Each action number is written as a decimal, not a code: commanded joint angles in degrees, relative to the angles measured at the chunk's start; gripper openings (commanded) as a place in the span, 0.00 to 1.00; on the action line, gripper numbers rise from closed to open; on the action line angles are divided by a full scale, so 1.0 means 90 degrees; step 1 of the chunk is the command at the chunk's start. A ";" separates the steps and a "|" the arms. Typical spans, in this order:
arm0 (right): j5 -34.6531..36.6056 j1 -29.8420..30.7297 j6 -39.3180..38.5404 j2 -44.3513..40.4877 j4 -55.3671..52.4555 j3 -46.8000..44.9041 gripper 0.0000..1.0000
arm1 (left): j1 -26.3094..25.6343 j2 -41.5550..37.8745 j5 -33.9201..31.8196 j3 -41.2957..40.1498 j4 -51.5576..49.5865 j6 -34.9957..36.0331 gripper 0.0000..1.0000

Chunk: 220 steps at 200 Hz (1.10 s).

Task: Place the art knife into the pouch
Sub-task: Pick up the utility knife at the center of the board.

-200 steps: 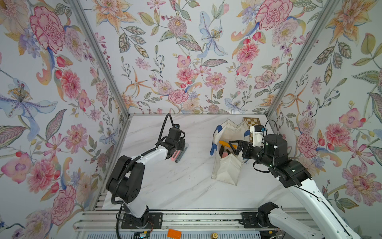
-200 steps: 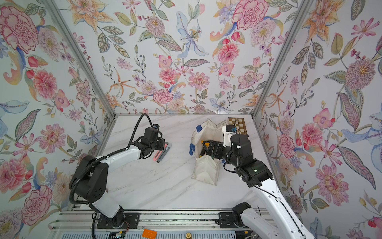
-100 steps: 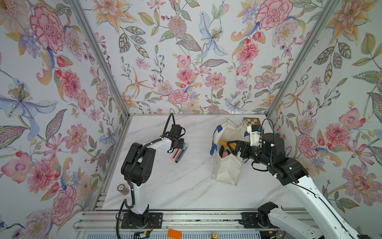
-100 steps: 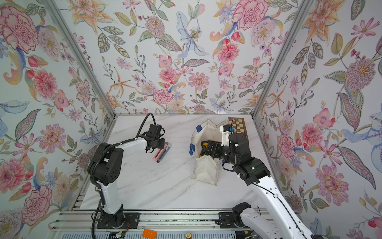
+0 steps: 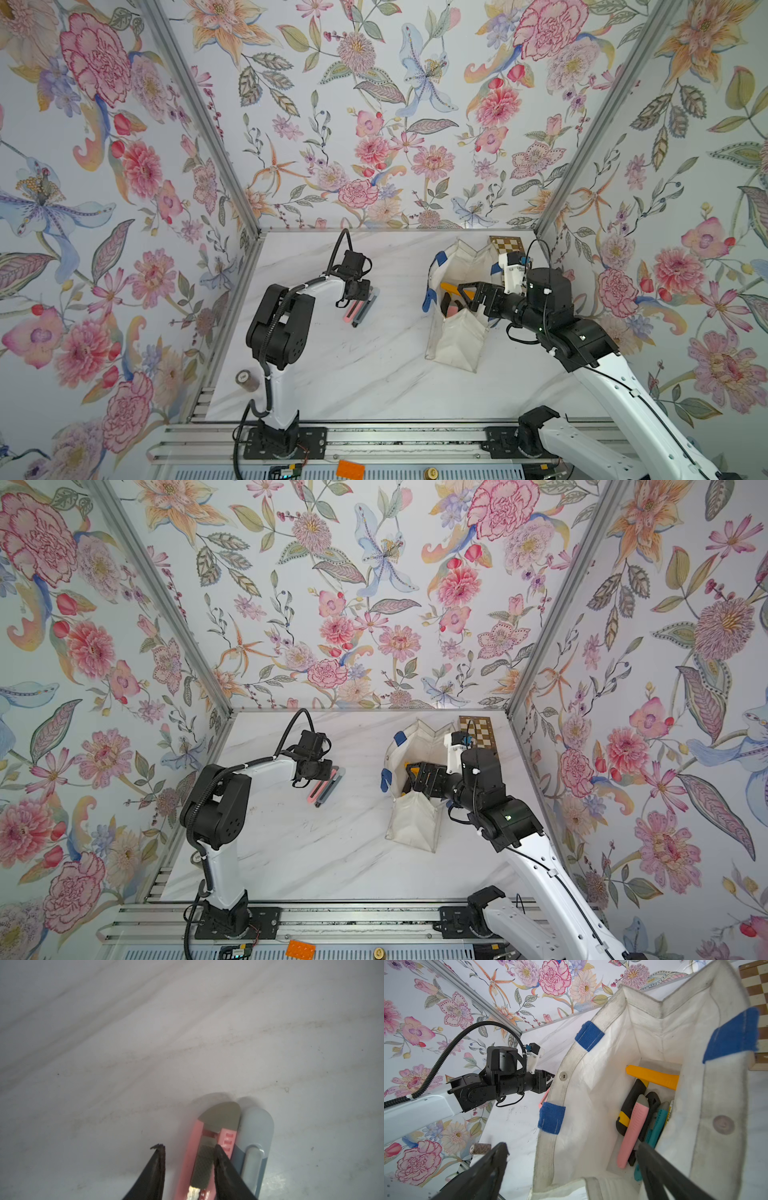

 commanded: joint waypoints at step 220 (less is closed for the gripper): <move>-0.0443 -0.0840 0.0098 -0.0203 0.0035 -0.0357 0.99 | 0.0027 0.0415 0.0273 0.0129 -0.0303 0.0005 0.30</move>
